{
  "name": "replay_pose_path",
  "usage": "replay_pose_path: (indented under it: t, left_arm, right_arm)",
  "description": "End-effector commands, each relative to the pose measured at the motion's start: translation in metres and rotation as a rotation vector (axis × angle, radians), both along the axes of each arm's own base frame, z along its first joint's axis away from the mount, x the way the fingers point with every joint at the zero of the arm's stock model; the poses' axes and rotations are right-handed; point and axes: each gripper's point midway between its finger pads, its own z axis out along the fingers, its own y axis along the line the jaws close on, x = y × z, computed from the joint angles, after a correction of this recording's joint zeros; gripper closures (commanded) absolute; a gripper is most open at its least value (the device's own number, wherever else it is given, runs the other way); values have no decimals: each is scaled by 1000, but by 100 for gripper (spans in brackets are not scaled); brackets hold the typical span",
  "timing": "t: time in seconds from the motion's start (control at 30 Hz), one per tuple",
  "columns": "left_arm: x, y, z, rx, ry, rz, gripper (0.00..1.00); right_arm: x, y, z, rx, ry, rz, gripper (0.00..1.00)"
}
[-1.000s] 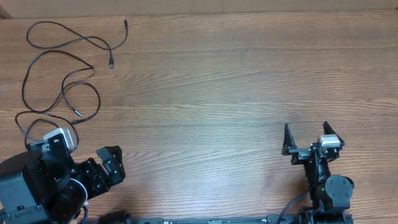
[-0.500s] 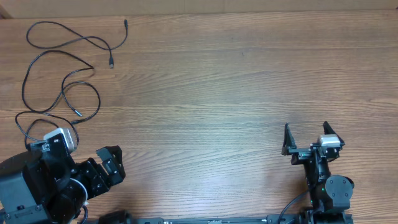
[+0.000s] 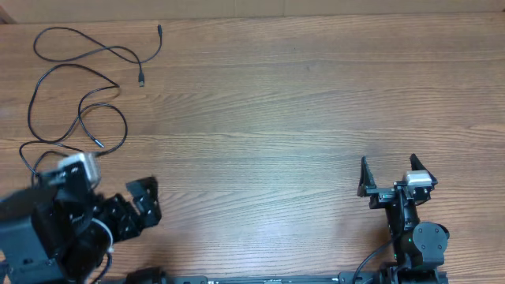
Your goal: Untangle cables
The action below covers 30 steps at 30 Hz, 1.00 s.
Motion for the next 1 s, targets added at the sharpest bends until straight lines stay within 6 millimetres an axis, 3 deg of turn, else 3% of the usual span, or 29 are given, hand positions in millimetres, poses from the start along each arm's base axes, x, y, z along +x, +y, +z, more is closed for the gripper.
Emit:
replay_pose_path:
  t: [0.0, 0.13, 0.4, 0.57, 0.73, 0.97]
  left_arm:
    - [18, -17, 4, 56, -81, -154, 0]
    - [33, -27, 8, 134, -202, -261, 1]
    - [51, -26, -21, 289, -361, -341, 0]
    - [54, -20, -36, 322, -430, -301, 0]
    - [57, -2, -48, 395, -545, -186, 0]
    - [74, 8, -74, 454, -595, -143, 0]
  right_arm:
    - [0, -2, -1, 3, -7, -11, 0]
    - [0, -2, -1, 3, -7, -10, 0]
    - [0, -2, -1, 3, -7, -10, 0]
    - [0, -2, -1, 3, -7, -10, 0]
    - [0, -2, -1, 3, -7, -11, 0]
    - [0, -2, -1, 3, -7, -10, 0]
